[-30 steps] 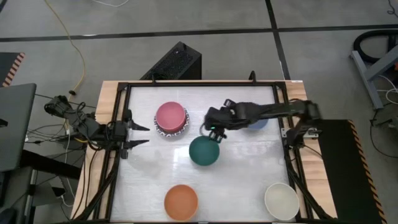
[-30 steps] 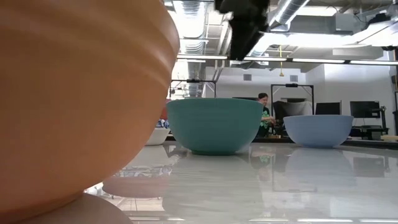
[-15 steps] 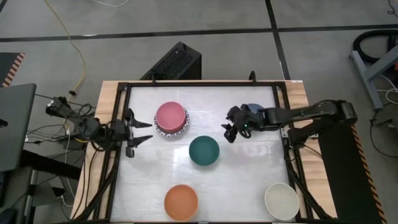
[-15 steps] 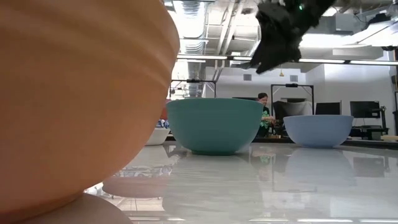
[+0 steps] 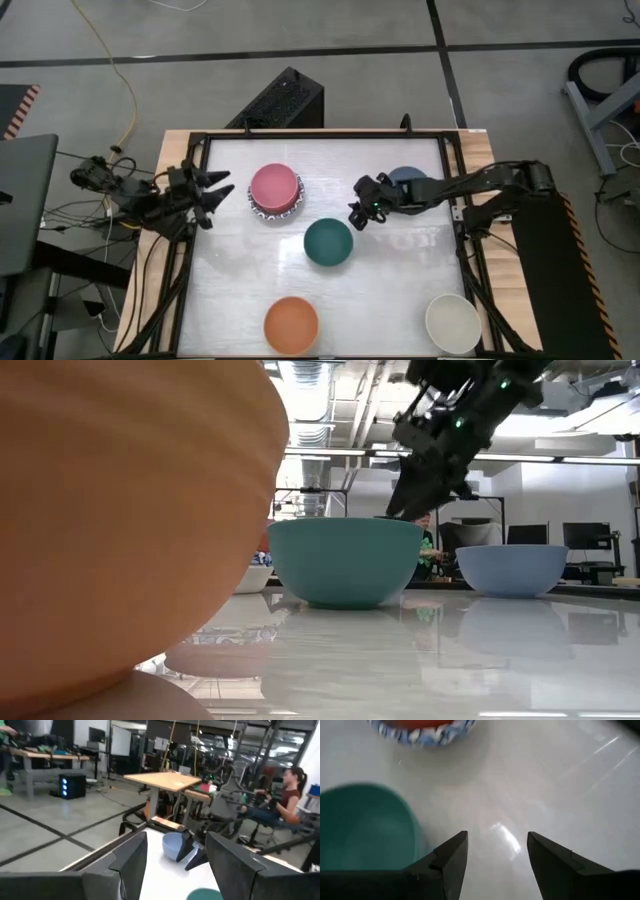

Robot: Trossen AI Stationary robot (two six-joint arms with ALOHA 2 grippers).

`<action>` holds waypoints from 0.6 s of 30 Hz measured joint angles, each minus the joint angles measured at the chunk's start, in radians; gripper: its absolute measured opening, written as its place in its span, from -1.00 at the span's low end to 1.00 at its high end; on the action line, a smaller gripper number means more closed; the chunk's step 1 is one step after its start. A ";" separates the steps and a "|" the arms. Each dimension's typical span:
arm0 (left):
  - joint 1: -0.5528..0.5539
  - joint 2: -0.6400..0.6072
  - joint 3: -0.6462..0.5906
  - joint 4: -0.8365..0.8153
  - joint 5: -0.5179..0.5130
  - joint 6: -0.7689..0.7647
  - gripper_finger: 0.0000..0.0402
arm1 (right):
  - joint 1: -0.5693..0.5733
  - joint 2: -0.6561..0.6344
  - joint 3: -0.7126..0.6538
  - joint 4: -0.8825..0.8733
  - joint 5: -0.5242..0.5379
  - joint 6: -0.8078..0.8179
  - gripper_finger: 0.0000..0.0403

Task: Nest bowls inside each other
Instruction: Stack the green bowl on top of the pink bowl

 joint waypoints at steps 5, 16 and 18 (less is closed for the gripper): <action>0.000 -0.012 0.063 -0.250 0.011 -0.110 -0.05 | -0.009 0.076 0.040 0.062 -0.084 0.012 0.11; 0.000 -0.014 0.081 -0.368 0.005 -0.186 -0.05 | 0.011 0.113 0.122 0.052 -0.087 -0.053 0.11; 0.000 -0.017 0.081 -0.368 0.008 -0.186 -0.05 | 0.011 0.113 0.134 0.060 -0.087 -0.055 0.11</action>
